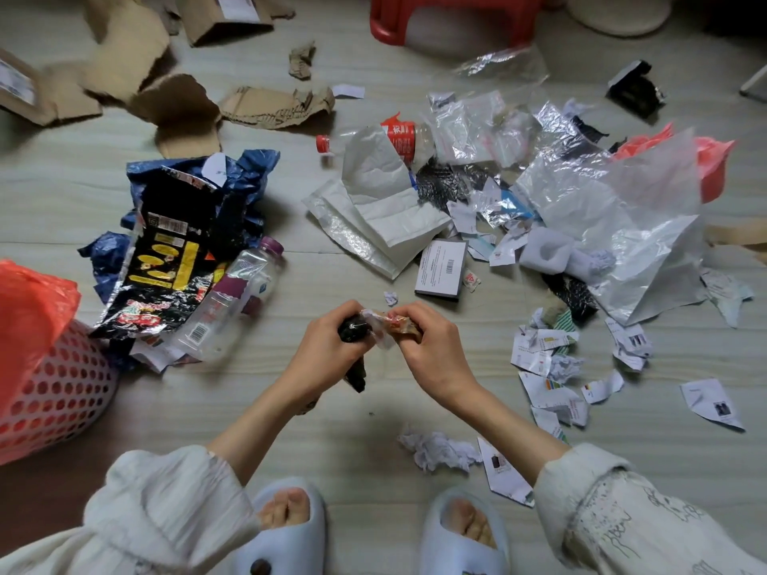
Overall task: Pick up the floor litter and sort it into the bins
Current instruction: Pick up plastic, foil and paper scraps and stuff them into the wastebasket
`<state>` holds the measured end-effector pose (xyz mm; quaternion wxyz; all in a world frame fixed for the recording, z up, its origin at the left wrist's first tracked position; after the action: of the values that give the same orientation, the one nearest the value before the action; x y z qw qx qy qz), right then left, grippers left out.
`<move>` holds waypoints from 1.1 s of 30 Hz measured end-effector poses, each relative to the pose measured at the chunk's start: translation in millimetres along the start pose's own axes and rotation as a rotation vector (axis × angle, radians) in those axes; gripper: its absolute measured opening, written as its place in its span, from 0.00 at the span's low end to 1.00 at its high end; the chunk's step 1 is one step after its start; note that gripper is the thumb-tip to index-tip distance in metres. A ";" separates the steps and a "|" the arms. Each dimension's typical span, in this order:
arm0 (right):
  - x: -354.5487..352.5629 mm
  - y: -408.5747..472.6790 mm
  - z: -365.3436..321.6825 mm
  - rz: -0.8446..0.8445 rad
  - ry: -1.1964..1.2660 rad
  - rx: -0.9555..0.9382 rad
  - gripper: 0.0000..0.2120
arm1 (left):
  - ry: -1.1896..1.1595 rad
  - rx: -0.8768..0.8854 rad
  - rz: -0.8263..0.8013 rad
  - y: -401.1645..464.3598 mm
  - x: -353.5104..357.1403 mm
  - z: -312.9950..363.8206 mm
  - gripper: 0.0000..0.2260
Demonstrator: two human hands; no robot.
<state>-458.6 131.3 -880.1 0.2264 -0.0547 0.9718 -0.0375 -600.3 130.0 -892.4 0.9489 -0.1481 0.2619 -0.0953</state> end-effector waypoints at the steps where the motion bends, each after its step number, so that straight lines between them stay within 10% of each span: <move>1: -1.9 1.5 -7.3 0.008 0.002 -0.008 0.07 | -0.017 0.003 0.017 -1.5 -5.3 5.7 0.08; 21: 113.7 -0.4 -313.2 -0.243 0.116 -0.346 0.10 | -0.160 0.177 0.657 -164.1 -302.2 48.8 0.10; 28: 264.1 14.3 -339.1 -0.350 0.061 -0.278 0.11 | -0.262 -0.113 1.115 -192.8 -381.1 -76.3 0.09; 33: 331.6 21.0 -313.5 -0.438 -0.445 -0.470 0.14 | 0.105 -0.452 0.828 -172.5 -380.2 -157.1 0.27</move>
<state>-895.3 126.3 -746.2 0.3996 -0.3181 0.8463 0.1514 -1021.7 30.1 -785.7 0.8366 -0.2291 0.3605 0.3430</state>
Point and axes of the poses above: each hand's wrist, its own y-axis towards the middle knuckle, its own x-axis out of the palm, z = x × y, the point moved 4 cm from there along y, towards the middle knuckle, and after that the axes turned 7 degrees about y, right-handed, at the moved point
